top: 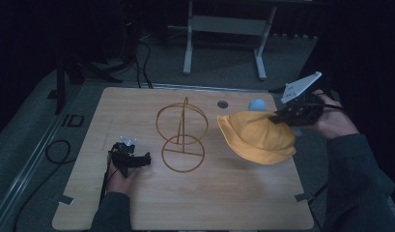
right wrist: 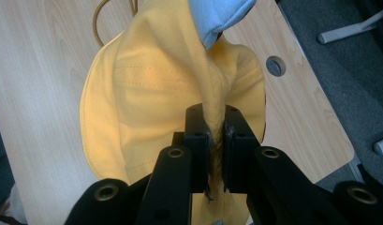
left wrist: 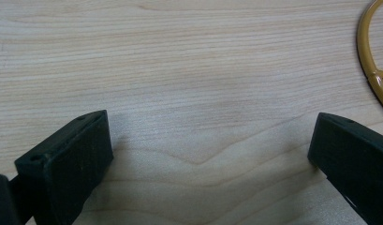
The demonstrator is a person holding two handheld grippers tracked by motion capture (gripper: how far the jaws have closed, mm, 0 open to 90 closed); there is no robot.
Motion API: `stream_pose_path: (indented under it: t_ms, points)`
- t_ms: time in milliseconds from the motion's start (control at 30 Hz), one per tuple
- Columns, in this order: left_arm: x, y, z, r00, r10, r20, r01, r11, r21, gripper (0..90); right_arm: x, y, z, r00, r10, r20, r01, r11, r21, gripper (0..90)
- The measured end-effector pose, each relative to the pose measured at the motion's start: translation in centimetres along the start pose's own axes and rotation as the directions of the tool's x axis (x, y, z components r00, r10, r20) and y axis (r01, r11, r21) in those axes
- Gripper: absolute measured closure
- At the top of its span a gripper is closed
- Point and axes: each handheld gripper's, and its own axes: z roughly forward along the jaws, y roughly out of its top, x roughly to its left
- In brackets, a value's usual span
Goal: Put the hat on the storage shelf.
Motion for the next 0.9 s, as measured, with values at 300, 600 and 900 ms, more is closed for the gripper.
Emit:
stream_pose_path:
  t_ms: [300,600,900]
  points:
    - [0.0,0.0,0.0,1.0,0.0,0.0,0.0,1.0,0.0,0.0,-0.2,0.5,-0.7,1.0,-0.006,-0.004,0.006,1.0,-0.023,83.0]
    - [0.0,0.0,0.0,1.0,0.0,0.0,0.0,1.0,-0.002,0.0,-0.6,1.4,-1.5,1.0,-0.001,-0.003,0.001,0.998,-0.056,83.1]
    - [0.0,0.0,0.0,1.0,0.0,0.0,0.0,1.0,-0.001,0.0,-0.5,2.3,-1.9,0.9999,-0.017,0.001,0.017,0.997,-0.069,83.2]
